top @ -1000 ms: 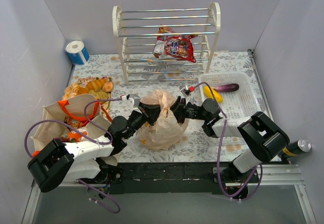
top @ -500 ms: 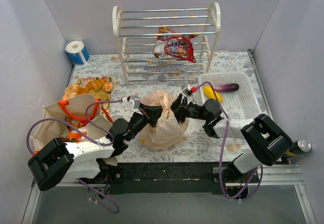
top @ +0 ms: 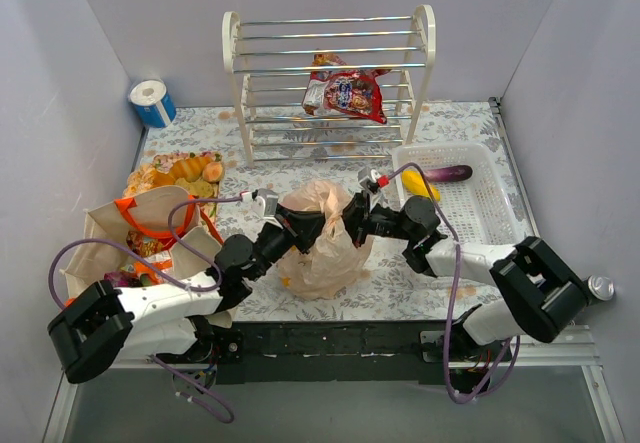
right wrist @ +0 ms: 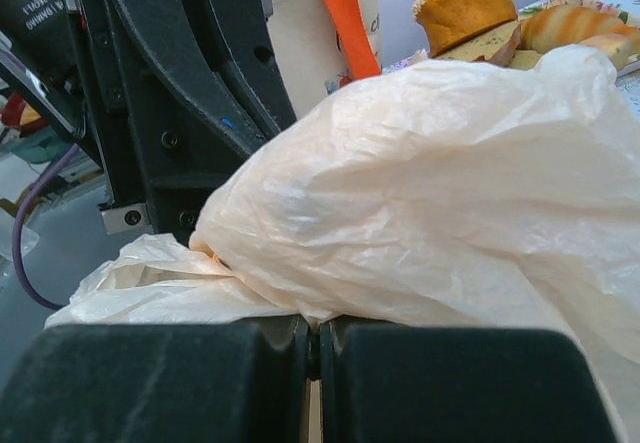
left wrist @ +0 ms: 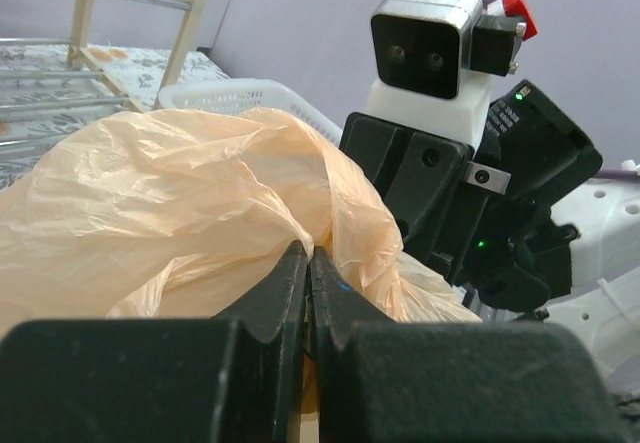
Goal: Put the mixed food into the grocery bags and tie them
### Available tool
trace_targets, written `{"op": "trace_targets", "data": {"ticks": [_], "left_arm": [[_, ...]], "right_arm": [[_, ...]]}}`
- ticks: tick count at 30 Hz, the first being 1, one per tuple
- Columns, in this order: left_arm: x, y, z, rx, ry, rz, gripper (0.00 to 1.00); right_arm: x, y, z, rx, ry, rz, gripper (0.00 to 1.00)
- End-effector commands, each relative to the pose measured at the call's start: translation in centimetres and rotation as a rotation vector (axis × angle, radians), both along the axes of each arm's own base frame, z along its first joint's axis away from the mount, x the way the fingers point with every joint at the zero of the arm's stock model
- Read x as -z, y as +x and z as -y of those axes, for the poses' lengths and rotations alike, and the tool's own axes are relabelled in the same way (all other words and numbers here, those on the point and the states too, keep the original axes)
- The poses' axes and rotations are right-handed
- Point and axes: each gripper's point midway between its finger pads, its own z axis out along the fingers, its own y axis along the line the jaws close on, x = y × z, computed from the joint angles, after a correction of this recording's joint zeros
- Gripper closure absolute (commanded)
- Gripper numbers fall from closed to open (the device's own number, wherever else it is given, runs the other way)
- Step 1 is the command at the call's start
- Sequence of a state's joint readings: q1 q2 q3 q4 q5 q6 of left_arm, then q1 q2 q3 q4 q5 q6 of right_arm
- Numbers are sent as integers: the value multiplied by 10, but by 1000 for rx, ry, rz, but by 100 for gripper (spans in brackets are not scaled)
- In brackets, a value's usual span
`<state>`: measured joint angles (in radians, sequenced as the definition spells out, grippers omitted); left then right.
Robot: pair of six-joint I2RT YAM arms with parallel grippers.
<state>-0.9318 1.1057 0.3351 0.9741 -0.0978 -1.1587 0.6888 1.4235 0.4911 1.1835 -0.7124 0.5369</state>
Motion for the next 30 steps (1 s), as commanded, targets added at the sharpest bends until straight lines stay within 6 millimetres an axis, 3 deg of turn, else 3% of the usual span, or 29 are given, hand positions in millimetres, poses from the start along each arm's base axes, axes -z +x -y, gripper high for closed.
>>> {"op": "trace_targets", "data": {"ticks": [1,2,3,5,6,8,10,18,25,30], "left_arm": [[-1,-2,-10,-9,88,-2,100],[-2,-4,-11,-2,96,-1,100],[-2,-3,-13,-4,106,-6,100],[-3,1,-20,-23,131,-26,100],[-3,3,-23,-30,137,-31,100],[-7,7,-31,-52,138,-41,100],[-14,11,-39,-63,131,-42,100],[-19,17,-46,-41,131,-63,100],[-28,20,-50,-52,116,-55,100],[-29,22,-52,-58,130,-57,100]], "right_arm": [[-4,22,11,149,-60,74,99],[-6,26,14,185,-74,78,99],[12,28,18,199,-152,28,99],[10,35,24,247,-189,65,99],[23,34,28,260,-244,33,99],[21,43,35,322,-288,58,99],[35,43,44,339,-371,37,99],[41,53,68,448,-485,70,99],[51,48,78,466,-528,67,99],[40,52,91,535,-533,92,99]]}}
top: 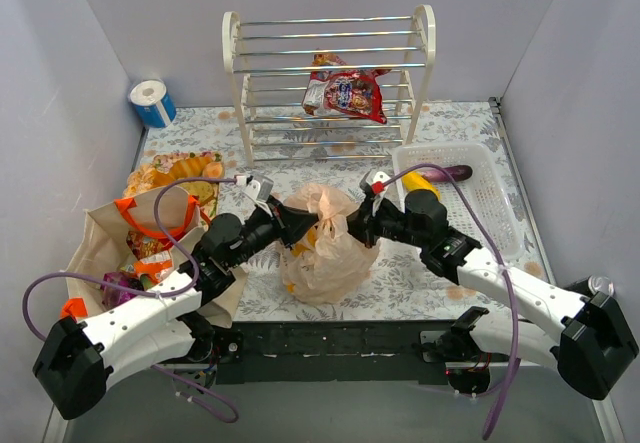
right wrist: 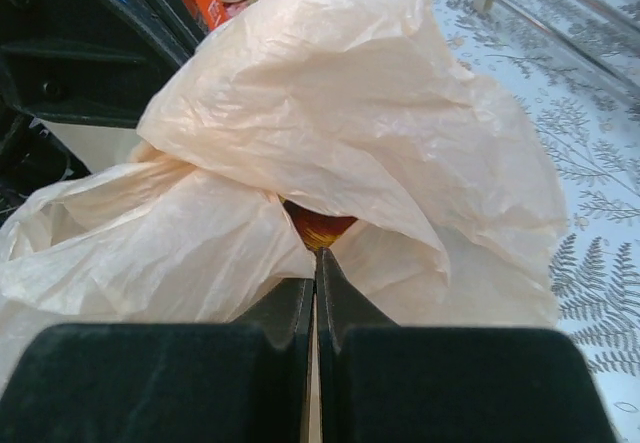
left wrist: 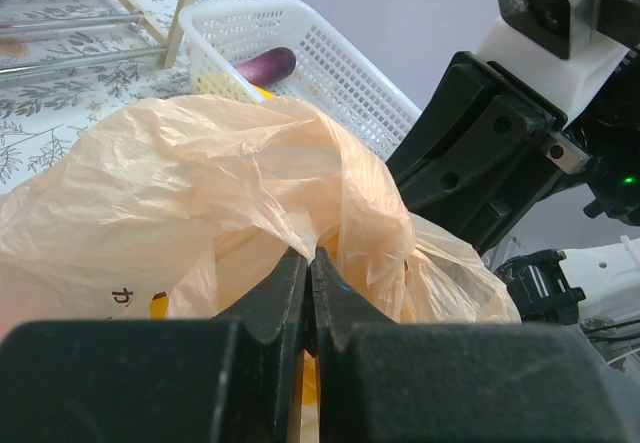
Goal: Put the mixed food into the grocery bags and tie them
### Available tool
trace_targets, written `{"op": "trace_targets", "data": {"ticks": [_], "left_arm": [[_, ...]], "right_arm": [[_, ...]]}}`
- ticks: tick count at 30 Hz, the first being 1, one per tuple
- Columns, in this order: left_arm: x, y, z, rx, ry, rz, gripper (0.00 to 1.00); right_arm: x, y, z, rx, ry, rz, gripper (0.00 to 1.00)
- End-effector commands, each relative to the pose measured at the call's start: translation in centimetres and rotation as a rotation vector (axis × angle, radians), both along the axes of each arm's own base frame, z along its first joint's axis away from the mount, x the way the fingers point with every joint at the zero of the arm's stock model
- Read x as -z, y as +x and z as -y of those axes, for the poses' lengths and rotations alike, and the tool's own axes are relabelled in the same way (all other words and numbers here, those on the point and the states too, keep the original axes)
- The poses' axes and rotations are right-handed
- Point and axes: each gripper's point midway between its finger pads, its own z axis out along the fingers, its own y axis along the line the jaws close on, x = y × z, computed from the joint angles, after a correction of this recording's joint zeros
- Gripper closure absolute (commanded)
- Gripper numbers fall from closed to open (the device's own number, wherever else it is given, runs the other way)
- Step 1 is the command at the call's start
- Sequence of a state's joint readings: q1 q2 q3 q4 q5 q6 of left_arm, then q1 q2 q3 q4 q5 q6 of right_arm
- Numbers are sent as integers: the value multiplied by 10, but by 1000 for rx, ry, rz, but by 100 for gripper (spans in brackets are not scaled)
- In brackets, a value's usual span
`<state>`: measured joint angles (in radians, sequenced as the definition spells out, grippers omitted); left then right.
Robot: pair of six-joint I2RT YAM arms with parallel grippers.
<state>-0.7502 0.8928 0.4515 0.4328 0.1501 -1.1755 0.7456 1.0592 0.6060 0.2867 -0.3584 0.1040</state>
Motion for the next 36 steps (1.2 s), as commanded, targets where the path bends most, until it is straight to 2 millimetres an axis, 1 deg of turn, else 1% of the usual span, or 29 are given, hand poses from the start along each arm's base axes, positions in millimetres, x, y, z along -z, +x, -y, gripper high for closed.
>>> {"op": "trace_targets", "data": {"ticks": [1,3,5,6,7,8,9,10,11,12,13,16,18,19,21,22,23,24,25,28,33,36], "left_arm": [[-36,19,-24,-119,-30,80,100],[-36,16,-21,-95,-28,88,100],[-33,16,-19,-82,-27,80,100],[-34,15,-18,-73,-35,82,100],[-34,14,-16,-65,-38,85,100],[-28,14,-15,-57,-35,75,100],[-31,13,-13,-46,-50,85,100],[-32,10,-9,-17,-56,93,100],[-27,10,-6,-1,-49,87,100],[-31,9,-3,14,-56,99,100],[-31,7,1,43,-54,101,100],[-27,7,10,82,-49,100,100],[-24,5,15,114,-56,99,100],[-23,4,16,119,-61,94,100],[-20,2,16,121,-62,95,100],[-18,2,15,116,-61,95,100],[-18,4,13,102,-59,98,100],[-15,5,12,94,-50,96,100],[-13,5,11,84,-43,96,100],[-8,9,6,52,-27,110,100],[-10,7,2,37,-31,141,100],[-6,7,2,39,-16,144,100]], "right_arm": [[22,39,53,281,-141,24,99],[14,39,56,294,-125,55,99],[7,37,52,267,-108,69,99],[8,35,50,248,-108,69,99],[6,30,43,203,-92,69,99],[6,28,40,186,-76,56,99],[9,25,38,169,-66,46,99],[5,21,32,134,-38,45,99],[4,18,29,113,-27,40,99],[2,15,26,91,-10,28,99],[2,7,18,19,3,12,99],[-1,-1,8,-66,23,-22,99],[-6,0,5,-76,48,-20,99],[-4,-2,4,-89,55,-41,99],[-9,2,5,-91,80,-40,99],[-11,-1,4,-117,99,-61,99],[-12,0,6,-118,114,-69,99],[-18,1,4,-134,141,-56,99],[-18,-5,2,-167,159,-88,99],[-25,-10,-2,-210,198,-94,99],[-37,-5,-3,-181,216,-99,99],[-37,-3,-4,-178,206,-122,99]]}}
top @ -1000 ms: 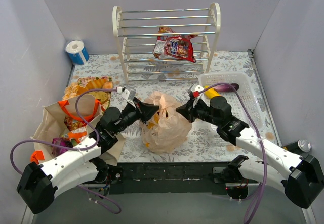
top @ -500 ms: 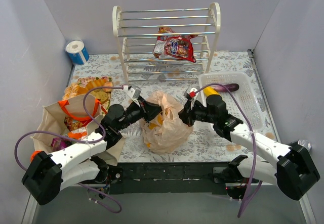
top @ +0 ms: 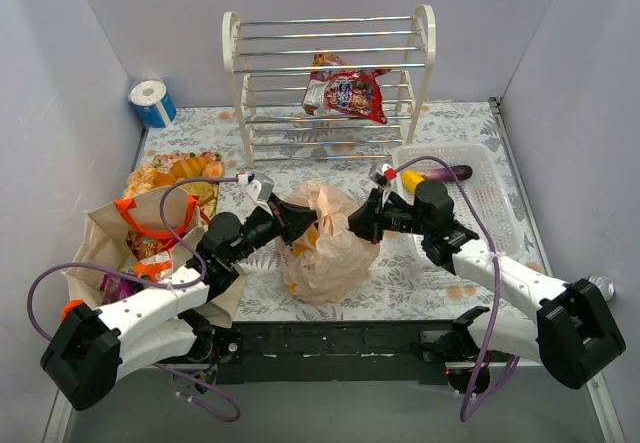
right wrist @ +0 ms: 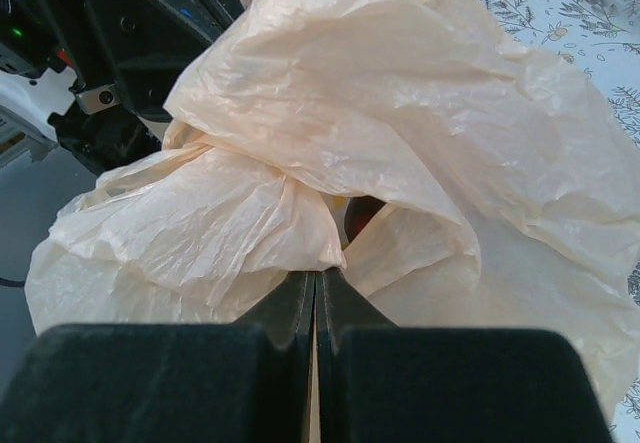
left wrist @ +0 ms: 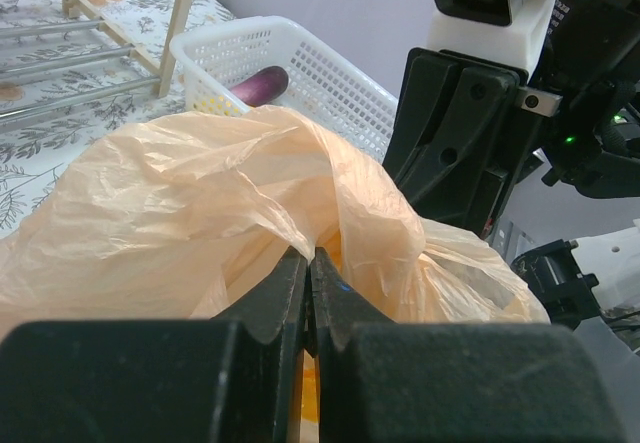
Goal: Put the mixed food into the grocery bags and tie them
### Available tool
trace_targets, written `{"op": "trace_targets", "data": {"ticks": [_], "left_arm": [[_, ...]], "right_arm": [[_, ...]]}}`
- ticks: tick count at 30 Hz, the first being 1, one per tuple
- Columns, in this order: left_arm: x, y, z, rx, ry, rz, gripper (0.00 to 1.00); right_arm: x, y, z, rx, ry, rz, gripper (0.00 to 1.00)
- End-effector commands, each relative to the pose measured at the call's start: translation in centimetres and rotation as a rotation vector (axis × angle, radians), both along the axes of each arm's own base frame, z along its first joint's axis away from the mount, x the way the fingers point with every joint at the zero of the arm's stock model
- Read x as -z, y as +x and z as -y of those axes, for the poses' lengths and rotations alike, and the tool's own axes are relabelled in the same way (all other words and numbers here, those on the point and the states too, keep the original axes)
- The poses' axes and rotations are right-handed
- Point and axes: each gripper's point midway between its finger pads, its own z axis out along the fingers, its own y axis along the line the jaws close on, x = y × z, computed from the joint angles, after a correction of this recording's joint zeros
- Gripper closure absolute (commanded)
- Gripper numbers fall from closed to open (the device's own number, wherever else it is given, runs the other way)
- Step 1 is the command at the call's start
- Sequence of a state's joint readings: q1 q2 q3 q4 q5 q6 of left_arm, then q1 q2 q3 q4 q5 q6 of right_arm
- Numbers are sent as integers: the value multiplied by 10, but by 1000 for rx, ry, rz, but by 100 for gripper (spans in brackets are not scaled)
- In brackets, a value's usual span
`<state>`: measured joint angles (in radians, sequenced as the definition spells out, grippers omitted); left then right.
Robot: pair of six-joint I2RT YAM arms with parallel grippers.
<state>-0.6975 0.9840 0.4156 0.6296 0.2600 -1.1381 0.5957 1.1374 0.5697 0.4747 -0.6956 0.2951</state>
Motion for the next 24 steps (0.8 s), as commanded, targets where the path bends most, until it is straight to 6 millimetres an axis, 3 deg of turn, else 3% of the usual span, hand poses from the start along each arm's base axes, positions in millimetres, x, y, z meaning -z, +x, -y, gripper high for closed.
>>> {"op": "trace_targets", "data": {"ticks": [1,9,12,15,24], "left_arm": [[-7,-2,-3,-8,0,60,100],[-5,-9,2,35,-48,54,100],[-4,-9,3,43,-47,52,100],[-4,-11,3,52,-47,62,100],[-12,-18,3,75,-69,86,100]], "right_arm": [[-31,3,-7,-23,60,30,99],[-29,1,-5,11,20,6,99],[-34,10,4,91,-13,38,99],[-55,12,5,84,-20,92,98],[-39,6,-4,23,-35,30,98]]}}
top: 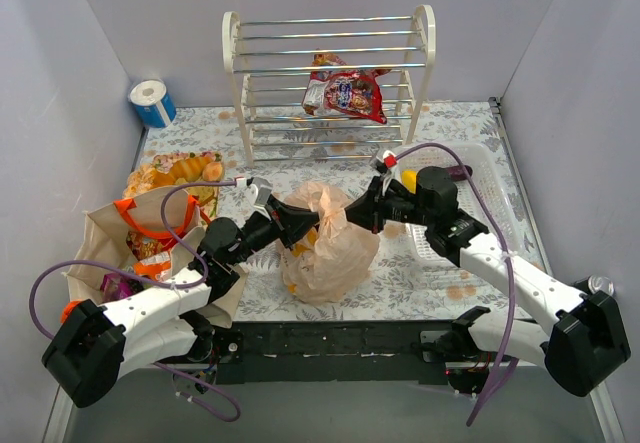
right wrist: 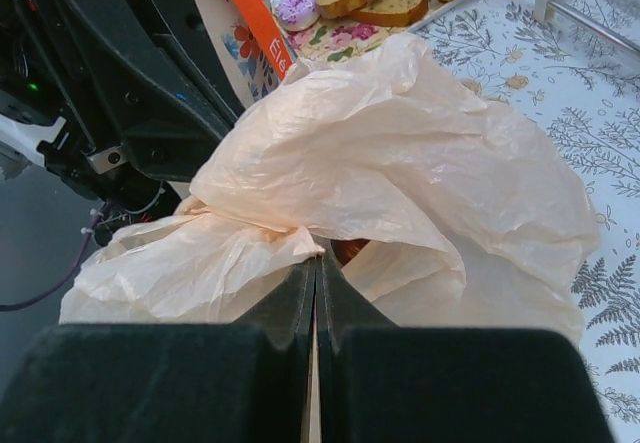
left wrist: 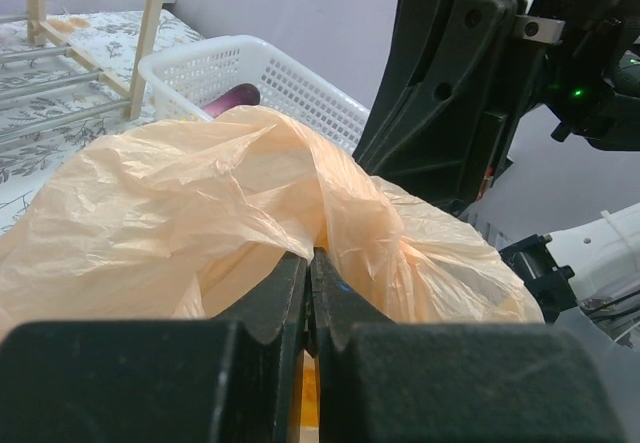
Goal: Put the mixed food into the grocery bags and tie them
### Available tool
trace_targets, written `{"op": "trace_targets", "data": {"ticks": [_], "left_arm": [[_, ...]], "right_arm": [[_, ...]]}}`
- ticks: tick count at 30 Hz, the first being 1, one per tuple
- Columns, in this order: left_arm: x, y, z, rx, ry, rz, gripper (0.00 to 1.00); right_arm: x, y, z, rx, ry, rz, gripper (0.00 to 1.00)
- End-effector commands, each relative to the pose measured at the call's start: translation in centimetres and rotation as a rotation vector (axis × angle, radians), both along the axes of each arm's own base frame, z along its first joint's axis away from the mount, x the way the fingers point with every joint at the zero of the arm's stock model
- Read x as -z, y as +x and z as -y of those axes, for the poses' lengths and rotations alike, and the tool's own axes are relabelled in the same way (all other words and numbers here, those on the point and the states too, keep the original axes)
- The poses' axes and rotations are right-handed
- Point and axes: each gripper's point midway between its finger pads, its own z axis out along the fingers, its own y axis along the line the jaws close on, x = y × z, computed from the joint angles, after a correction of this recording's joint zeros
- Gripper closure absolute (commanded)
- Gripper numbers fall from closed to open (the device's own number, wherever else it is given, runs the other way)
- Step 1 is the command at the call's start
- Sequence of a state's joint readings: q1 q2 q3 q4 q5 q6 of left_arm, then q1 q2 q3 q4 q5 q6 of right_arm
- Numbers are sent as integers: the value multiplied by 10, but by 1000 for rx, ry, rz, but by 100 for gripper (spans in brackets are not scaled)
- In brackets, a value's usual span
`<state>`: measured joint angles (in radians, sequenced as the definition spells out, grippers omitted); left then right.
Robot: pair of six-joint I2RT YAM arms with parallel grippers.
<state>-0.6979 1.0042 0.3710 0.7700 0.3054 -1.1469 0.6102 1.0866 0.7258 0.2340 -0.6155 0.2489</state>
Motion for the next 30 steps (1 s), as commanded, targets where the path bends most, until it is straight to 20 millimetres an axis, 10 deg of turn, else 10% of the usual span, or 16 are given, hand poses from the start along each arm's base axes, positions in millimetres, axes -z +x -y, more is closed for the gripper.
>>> {"op": "trace_targets", "data": {"ticks": [1,13,30], "left_arm": [[-8,-10,0,32,-25,33,100],[-1,-12,-3,30,-89,23,100],[10,2,-8,-79,-141,11,100]], "right_arm": [[3,-3,-9,-37,-6,-10,98],[13,-33,-38,-188,122,-37,97],[6,-50,-44,-239,235,-29,66]]}}
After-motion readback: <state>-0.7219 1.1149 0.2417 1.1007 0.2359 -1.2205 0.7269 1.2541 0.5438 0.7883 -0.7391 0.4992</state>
